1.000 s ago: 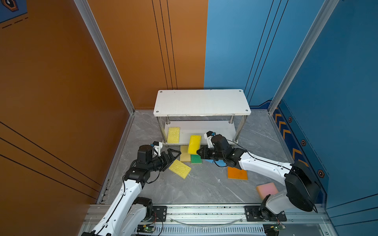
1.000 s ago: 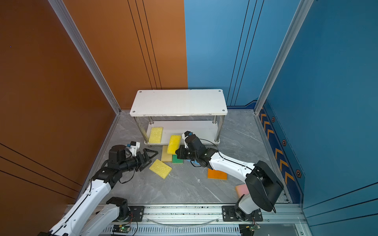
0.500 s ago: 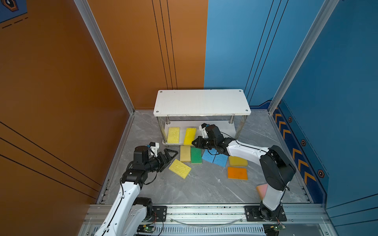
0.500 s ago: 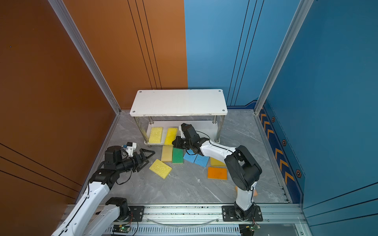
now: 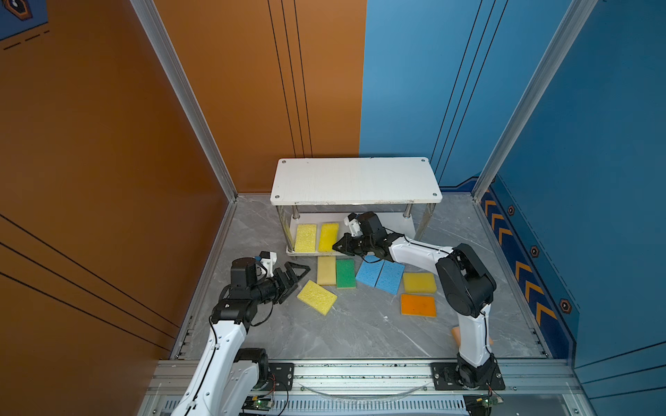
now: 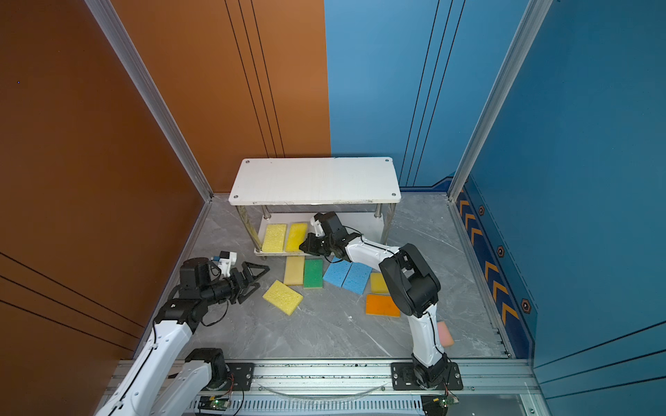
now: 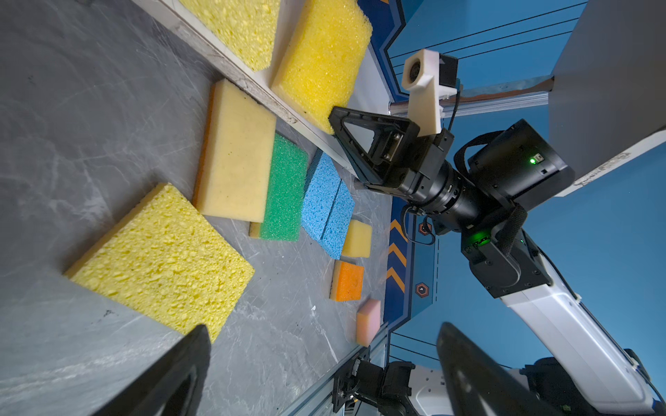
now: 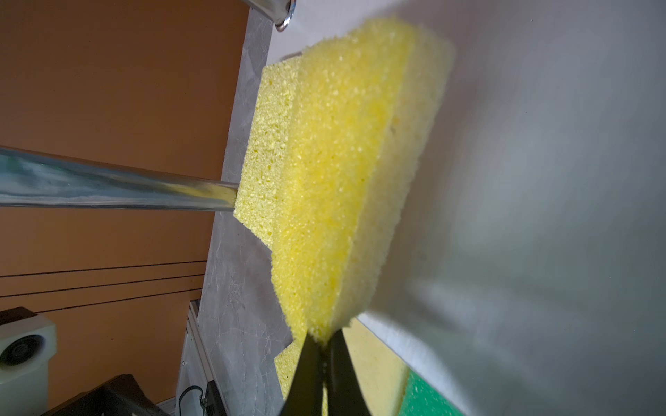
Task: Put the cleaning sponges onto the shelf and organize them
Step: 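Lower the yellow foam sponge beside the cellulose sponge on the lower tier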
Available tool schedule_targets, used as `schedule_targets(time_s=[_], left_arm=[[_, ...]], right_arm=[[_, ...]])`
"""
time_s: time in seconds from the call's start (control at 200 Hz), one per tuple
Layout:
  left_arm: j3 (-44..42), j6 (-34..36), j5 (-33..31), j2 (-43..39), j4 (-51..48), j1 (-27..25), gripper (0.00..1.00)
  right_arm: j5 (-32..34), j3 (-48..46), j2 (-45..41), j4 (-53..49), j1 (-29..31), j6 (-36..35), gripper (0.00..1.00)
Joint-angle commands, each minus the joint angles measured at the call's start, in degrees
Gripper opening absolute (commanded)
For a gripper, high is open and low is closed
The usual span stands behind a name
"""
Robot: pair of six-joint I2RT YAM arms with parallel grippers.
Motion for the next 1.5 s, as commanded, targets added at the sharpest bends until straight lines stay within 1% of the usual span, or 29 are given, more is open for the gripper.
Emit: schedule_targets(time_s=[0.0,0.11,0.14,0.245,0.445,0.556,0.606,0.676,0.976,1.261,1.497], left_arm=[[-0.61,1.11,1.96,-0.76,-1.01,0.73,0.98],[-0.59,1.2,2.3,-0.96,-1.26,1.13,0.98],[-0.65,1.22,2.37,-1.06,-1.36,1.2,0.98],[-0.75,1.31,2.64,-1.07,-1.56,1.7,0.98],[-0.88,1.46,2.92,-0.86,-1.56,2.22,0.98],[-0.91,1.46,2.92,-0.75,-1.57,2.38,0.98],[-0.89,1.53,2.92,-0.68,-1.56,2.4,0.98],[-1.0,1.55,2.93,-0.68,-1.6,2.41,0.98],[-1.29,1.38,2.93,-1.12,-1.61,2.36,0.98],[-1.55,1.51,2.94,-1.44,-2.09,2.45,0.98],[-1.66,1.21,2.83,-2.41,-2.44,2.54,0.98]], right_arm=[[-2.62,2.83,1.48,-2.57,-0.41,-1.56,0.0],[-3.03,3.82,1.66,-2.76,-0.71,-1.37,0.0],[-3.3,4.16,3.41,-2.81,-0.72,-1.32,0.0],[-3.61,4.77,4.05,-3.43,-1.05,-1.38,0.01],[-3.62,4.95,4.35,-4.34,-1.68,-1.76,0.21],[-3.32,4.39,4.06,-4.62,-1.99,-1.96,0.34],[-3.09,4.13,3.9,-4.7,-1.97,-2.14,0.39],[-2.9,3.89,3.51,-4.79,-2.16,-2.29,0.41],[0.12,4.73,3.78,-4.7,-3.26,-2.04,0.5],[2.86,7.67,6.61,-2.68,-3.37,-0.96,0.51],[1.98,12.62,10.56,-2.49,-2.62,-0.27,0.51]])
